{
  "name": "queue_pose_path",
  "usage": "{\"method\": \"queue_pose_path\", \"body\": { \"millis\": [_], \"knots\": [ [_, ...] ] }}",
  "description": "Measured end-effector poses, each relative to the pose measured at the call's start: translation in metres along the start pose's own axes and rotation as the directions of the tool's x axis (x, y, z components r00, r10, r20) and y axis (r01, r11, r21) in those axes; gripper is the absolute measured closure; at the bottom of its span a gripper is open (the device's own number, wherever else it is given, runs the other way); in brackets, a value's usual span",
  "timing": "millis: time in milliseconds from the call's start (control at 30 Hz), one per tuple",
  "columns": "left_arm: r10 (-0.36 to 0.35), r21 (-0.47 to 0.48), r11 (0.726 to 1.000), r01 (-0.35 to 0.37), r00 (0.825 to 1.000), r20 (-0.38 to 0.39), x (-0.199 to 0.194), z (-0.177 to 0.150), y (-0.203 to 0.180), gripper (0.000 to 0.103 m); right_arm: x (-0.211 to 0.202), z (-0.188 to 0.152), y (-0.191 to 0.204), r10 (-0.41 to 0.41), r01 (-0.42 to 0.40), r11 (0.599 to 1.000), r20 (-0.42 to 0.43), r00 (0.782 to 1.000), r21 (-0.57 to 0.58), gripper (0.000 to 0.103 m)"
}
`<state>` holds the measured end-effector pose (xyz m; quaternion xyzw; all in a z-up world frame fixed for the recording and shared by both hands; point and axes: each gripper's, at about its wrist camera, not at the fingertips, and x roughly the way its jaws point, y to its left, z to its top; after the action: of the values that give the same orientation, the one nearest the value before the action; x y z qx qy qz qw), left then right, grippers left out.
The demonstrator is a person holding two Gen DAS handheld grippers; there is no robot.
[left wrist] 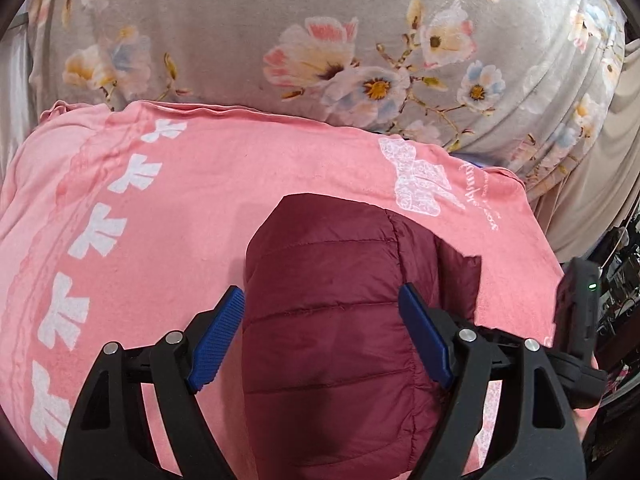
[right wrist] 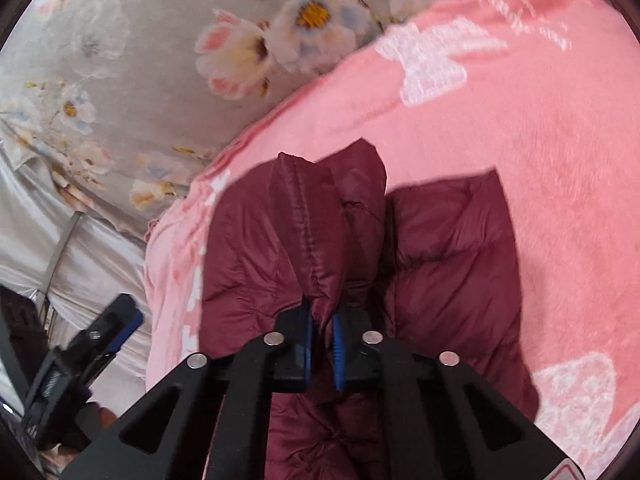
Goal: Fold large clothes
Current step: 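Grasp the folded jacket bundle with both tools and press it together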
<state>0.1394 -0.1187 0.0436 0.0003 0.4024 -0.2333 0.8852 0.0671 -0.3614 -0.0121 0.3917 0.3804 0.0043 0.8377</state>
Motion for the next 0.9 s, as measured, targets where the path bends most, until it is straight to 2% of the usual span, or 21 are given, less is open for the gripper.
{"method": "queue_pose_path", "body": {
  "millis": [133,267,533,767,900],
  "knots": [
    [-0.014,0.029,0.999,0.014,1.0,0.001,0.006,0.003,-0.017,0.026,-0.037,0.006,-0.004,-0.062,0.067,0.997,0.104,0.993,-0.042,0.099],
    [-0.029,0.064,0.997,0.031,0.999,-0.022,0.016,0.0,-0.038,0.027,-0.051,0.003,-0.017,-0.157,0.165,0.985,0.15,0.976,-0.043,0.099],
    [-0.034,0.112,0.993,0.046,0.994,-0.104,0.048,-0.014,-0.065,0.029,-0.03,-0.016,-0.063,-0.269,0.269,0.963,0.093,0.959,0.013,0.099],
    [0.013,0.128,0.992,0.008,0.987,-0.163,0.075,-0.03,-0.068,0.032,-0.008,-0.023,-0.077,-0.296,0.296,0.955,0.055,0.954,0.011,0.099],
    [0.039,0.144,0.989,-0.015,0.985,-0.169,0.083,-0.036,-0.07,0.032,0.002,-0.026,-0.082,-0.297,0.297,0.955,0.037,0.954,0.009,0.099]
  ]
}}
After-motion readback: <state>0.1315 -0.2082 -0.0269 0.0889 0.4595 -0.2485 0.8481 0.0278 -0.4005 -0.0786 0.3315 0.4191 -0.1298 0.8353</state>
